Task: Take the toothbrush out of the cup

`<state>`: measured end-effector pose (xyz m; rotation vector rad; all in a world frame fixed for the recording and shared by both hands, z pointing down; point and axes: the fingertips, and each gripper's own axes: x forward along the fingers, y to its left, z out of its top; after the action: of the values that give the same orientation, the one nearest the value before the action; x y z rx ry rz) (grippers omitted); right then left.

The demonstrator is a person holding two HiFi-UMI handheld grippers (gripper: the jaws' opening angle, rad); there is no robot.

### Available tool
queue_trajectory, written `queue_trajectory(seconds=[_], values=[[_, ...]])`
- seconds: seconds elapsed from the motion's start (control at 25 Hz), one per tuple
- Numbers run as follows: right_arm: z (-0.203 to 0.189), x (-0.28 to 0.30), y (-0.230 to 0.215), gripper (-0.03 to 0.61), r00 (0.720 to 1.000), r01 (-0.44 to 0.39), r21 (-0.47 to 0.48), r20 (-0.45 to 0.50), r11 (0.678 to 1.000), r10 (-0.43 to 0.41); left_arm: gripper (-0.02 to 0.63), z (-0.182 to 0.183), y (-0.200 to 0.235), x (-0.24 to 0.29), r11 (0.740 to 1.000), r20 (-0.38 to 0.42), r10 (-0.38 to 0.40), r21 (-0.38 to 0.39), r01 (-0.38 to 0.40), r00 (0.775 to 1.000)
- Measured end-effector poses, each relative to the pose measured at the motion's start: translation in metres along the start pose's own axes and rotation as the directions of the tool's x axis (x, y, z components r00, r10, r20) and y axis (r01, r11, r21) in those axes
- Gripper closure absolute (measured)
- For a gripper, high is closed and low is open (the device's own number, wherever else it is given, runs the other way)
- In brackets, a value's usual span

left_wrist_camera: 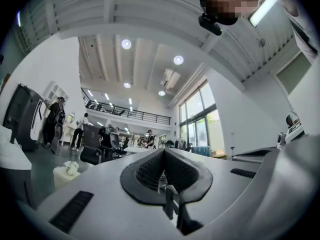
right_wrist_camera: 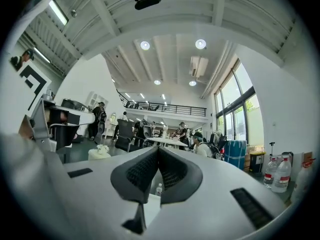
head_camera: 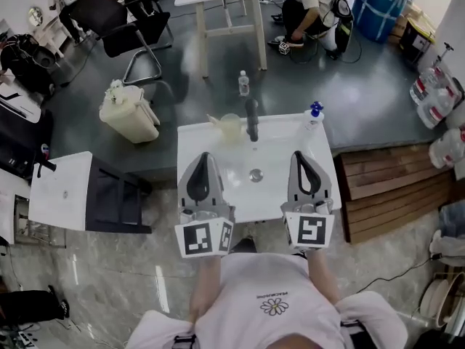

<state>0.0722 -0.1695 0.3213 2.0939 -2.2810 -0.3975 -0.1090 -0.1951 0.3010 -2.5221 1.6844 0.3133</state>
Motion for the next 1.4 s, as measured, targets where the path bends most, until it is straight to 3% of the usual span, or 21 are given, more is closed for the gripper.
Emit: queue_trajectory(seconds=[0.28,0.56,0.84,1.08,1.24,1.4], values=[[-0.017,0.080,0.010,0.566,0.998,-0.019,-0.042,-0.058,0.999,0.017,0.597,-0.020,0.050,0.067,0.998,-0.036,0.038,-0.048,-0.039,0.999],[-0.040,0.130,0.005,0.566,0.993,-0.066,0.006,-0.097,0.998,0.066,0.597,-0.043,0.055,0.092,0.994,-0.061,0.101,-0.024,-0.103,0.993],[-0.044,0.133,0.009,0.566,0.988,-0.121,0.025,-0.096,0.992,0.123,0.597,-0.049,0.054,0.090,0.987,-0.086,0.151,-0.037,-0.155,0.985],[-0.052,0.141,0.005,0.566,0.987,-0.114,0.031,-0.110,0.993,0.116,0.597,-0.049,0.058,0.099,0.985,-0.069,0.163,-0.038,-0.166,0.984],[-0.054,0.141,0.002,0.566,0.988,-0.104,0.031,-0.115,0.994,0.107,0.594,-0.033,0.060,0.098,0.980,0.021,0.194,-0.039,-0.193,0.981],[-0.059,0.138,-0.006,0.566,0.988,-0.086,0.025,-0.125,0.996,0.088,0.463,-0.041,0.064,0.110,0.975,0.008,0.199,-0.101,-0.197,0.980]])
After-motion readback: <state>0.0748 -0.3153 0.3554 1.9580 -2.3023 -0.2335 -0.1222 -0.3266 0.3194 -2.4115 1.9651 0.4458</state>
